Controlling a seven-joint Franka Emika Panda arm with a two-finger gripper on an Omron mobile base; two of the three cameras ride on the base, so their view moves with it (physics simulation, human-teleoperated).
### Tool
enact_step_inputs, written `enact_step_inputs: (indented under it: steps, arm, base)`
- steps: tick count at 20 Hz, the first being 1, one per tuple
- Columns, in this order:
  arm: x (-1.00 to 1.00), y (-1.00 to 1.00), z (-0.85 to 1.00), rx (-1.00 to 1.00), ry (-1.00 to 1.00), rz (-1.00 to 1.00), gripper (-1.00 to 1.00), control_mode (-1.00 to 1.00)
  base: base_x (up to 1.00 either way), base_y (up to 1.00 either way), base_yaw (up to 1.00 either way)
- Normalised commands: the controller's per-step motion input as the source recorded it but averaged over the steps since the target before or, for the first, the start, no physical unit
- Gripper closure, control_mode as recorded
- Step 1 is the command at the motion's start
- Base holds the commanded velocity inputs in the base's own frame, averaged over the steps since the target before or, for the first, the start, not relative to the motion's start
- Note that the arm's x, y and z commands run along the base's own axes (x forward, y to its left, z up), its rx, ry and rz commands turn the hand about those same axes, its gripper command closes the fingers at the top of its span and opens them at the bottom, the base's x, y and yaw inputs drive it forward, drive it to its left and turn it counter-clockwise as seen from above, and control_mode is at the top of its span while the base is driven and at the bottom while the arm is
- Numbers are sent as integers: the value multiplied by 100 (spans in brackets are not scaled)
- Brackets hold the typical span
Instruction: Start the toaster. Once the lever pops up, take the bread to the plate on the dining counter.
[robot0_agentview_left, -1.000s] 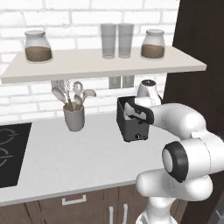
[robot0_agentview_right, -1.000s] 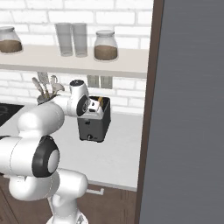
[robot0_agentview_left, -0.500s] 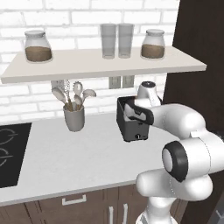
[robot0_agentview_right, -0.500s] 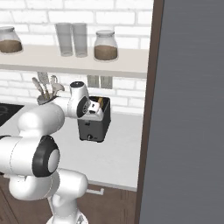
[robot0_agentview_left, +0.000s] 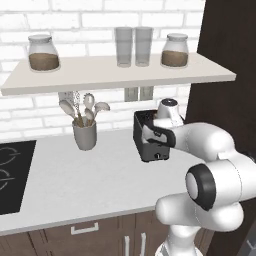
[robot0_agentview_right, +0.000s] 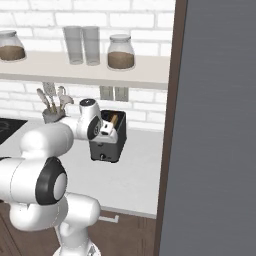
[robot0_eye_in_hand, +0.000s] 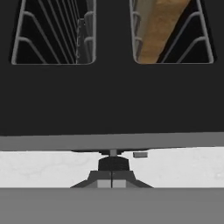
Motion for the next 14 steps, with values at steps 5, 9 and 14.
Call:
enact_step_inputs:
  steps: [5,9,14]
  arm:
    - [7,0,-48,0,0,-1,100,-100]
    - [21,3,-49,0,-3,-1,100,-100]
    - [0,5,-70,0,0,-2,100,-100]
  base:
    - [0,0,0]
    - [0,0,0]
    - [0,0,0]
